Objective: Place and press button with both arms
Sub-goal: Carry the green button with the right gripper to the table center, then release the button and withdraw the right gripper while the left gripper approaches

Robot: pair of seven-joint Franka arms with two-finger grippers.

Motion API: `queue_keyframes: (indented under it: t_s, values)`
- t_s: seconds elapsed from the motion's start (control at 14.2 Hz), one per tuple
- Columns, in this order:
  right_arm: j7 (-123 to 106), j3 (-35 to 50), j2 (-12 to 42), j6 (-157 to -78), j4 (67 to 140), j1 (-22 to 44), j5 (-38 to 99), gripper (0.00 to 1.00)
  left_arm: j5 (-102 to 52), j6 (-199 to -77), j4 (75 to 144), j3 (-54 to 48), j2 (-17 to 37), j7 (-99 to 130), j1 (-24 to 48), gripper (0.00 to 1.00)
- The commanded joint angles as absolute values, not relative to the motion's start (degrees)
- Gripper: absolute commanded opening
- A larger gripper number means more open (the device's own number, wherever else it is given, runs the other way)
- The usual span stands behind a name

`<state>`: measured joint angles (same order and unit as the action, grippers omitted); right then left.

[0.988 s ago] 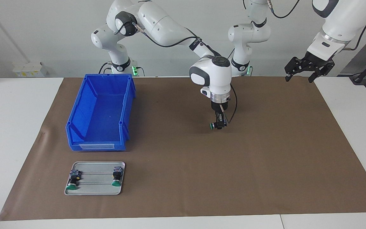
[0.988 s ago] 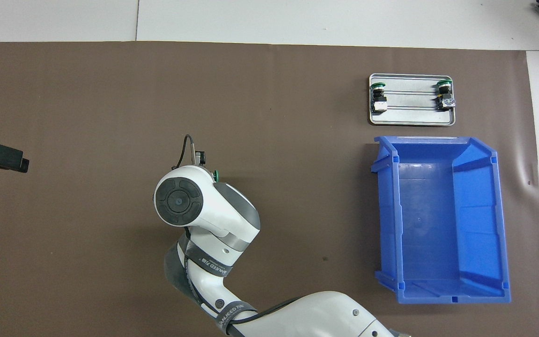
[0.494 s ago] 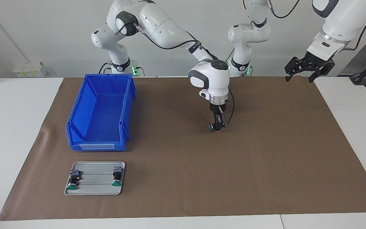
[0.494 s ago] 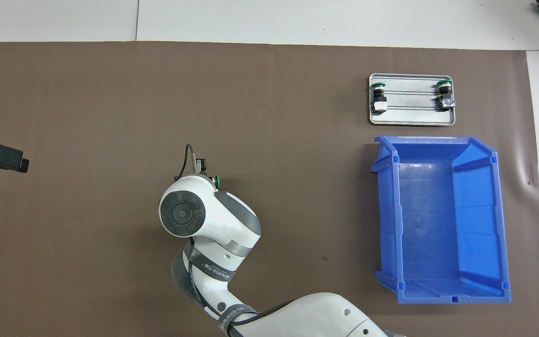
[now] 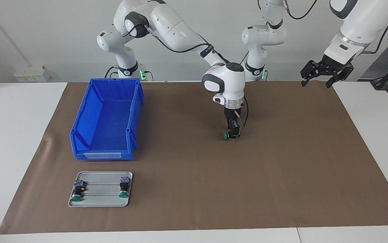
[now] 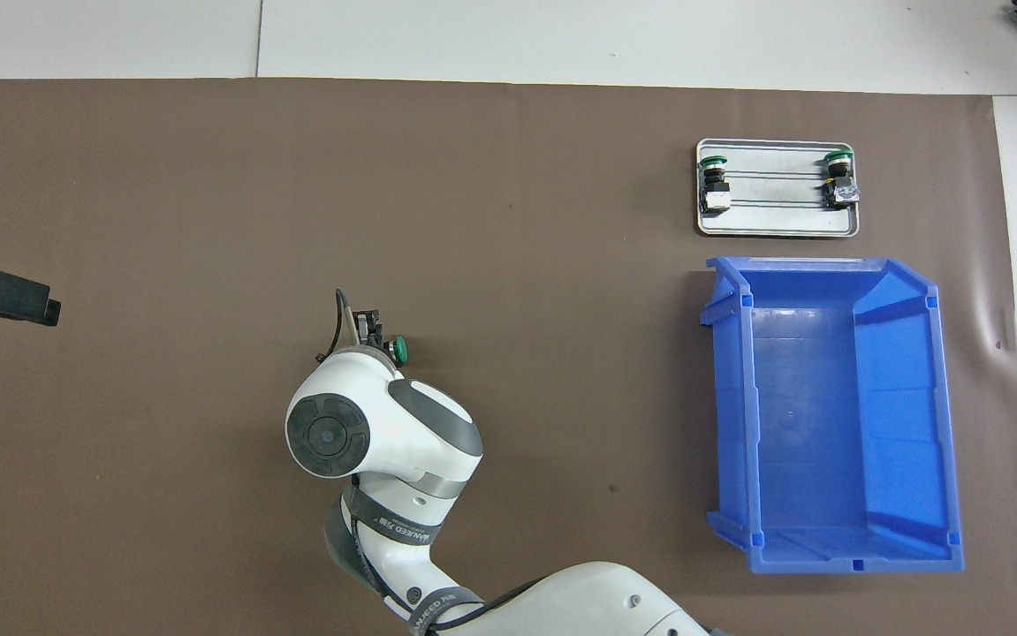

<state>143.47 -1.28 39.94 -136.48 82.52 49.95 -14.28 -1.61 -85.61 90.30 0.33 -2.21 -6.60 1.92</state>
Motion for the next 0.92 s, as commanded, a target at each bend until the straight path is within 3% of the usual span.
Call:
queue_keyframes:
  t_s: [0.0, 0.21, 0.64, 0.85]
  values:
    - [141.09, -1.32, 38.24, -136.85, 82.53, 49.66, -16.08, 1.00, -2.11, -88.84, 92.46, 0.18, -3.69, -7.38, 2.81, 1.00]
    - [131.96, -1.32, 33.42, -135.44, 83.66, 47.13, -15.82, 1.00, -2.11, -92.19, 94.91, 0.09, -4.48, -16.03, 3.95, 1.00]
    - [96.93, -1.32, 15.14, -135.09, 100.70, 34.75, -14.85, 1.00, -2.28, -100.53, 103.87, -0.09, -7.29, -34.33, 9.39, 1.00]
    - [73.48, -1.32, 11.87, -129.75, 102.04, 27.36, -14.85, 1.00, -3.08, -107.11, 108.18, -0.09, -8.34, -45.31, 11.95, 1.00]
